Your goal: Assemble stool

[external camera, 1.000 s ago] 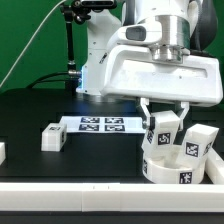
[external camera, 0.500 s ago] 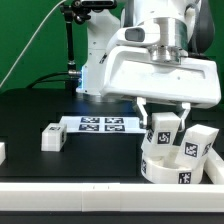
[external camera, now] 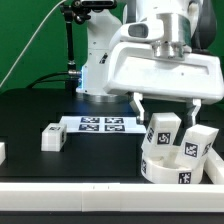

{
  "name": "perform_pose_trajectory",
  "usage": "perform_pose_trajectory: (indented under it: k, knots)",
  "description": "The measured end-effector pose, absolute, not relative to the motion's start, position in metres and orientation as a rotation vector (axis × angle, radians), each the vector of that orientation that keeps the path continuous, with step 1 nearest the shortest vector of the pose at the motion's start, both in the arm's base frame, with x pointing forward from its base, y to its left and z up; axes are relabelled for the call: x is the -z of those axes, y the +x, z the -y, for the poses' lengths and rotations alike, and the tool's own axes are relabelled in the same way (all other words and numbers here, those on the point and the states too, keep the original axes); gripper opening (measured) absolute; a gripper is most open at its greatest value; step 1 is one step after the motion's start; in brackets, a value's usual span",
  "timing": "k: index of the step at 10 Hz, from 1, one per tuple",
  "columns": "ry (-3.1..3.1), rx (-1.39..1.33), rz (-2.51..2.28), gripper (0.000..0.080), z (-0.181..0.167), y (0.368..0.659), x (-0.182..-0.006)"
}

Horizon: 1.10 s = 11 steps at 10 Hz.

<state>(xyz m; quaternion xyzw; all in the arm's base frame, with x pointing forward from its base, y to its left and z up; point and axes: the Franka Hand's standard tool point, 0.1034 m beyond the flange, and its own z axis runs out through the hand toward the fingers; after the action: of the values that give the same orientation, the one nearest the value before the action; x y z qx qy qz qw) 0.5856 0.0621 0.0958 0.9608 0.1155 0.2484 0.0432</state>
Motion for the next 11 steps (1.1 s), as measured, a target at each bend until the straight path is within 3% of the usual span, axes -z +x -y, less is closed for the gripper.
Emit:
perform_pose_trajectory:
  k: [3,9,11]
  knots:
    - [2.941,-0.708,-0.401,0.0649,-0.051,0.592,-0.109]
    - [2.958,-0.654,-0.413,0.0649,-0.055,0.589,-0.103]
    - [3.031,-0.416,-0.438,0.0649,-0.064,0.587,-0.099]
